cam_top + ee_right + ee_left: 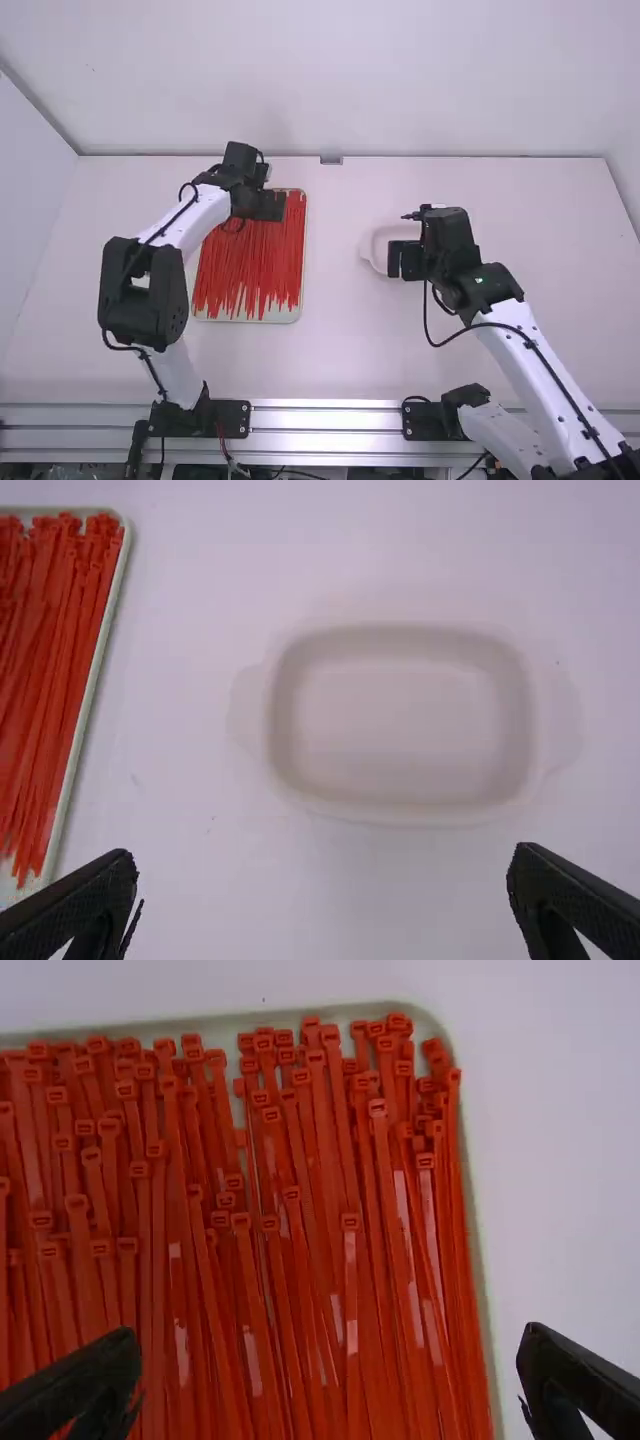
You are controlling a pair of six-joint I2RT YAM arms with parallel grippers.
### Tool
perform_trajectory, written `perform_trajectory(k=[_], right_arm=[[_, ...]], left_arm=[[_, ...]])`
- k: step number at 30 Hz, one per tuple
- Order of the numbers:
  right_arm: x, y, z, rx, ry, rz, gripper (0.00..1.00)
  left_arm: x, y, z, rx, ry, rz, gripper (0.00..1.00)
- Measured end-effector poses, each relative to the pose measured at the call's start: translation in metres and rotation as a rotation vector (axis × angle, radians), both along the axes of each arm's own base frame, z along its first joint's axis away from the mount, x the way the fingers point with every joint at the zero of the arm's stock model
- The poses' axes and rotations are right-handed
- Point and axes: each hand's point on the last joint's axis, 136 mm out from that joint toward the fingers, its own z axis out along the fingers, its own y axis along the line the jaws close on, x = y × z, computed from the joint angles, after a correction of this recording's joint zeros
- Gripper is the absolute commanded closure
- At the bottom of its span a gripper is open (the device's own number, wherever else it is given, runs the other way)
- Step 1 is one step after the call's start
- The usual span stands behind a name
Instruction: Fasten the cable tie
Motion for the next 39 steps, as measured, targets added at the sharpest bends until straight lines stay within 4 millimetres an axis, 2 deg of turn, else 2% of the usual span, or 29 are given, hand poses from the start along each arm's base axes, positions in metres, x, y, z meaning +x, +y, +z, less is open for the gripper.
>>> perform_trajectory(k=[7, 9, 12, 18, 25, 33, 36, 39], right_arm=[[0.002, 0.007, -0.012, 0.013, 0.048, 0.022, 0.01], [0.003, 0.009, -0.018, 0.013, 0.067, 0.024, 0.01], [0.004, 0.010, -0.024, 0.013, 0.086, 0.023, 0.01], [0.010, 0.012, -0.031, 0.020, 0.098, 0.011, 0.01], [0.014, 0.019, -0.034, 0.047, 0.104, 0.028, 0.01], [0.016, 0.022, -0.031, 0.060, 0.092, 0.035, 0.01], [0.016, 0.022, -0.032, 0.059, 0.093, 0.035, 0.01], [0.016, 0.022, -0.032, 0.059, 0.092, 0.035, 0.01]], left_arm=[[0.010, -0.003, -0.022, 0.002, 0.006, -0.003, 0.08], [0.014, -0.003, -0.027, 0.002, 0.002, -0.004, 0.16], [0.021, -0.005, -0.028, -0.008, -0.019, 0.008, 0.35], [0.035, -0.012, -0.025, -0.024, -0.080, 0.008, 0.36], [0.043, -0.014, -0.033, -0.028, -0.094, 0.008, 0.34], [0.039, -0.019, -0.064, -0.020, -0.038, 0.000, 0.34], [0.039, -0.027, -0.070, -0.020, -0.035, -0.015, 0.46], [0.039, -0.029, -0.069, -0.020, -0.039, -0.018, 0.49]])
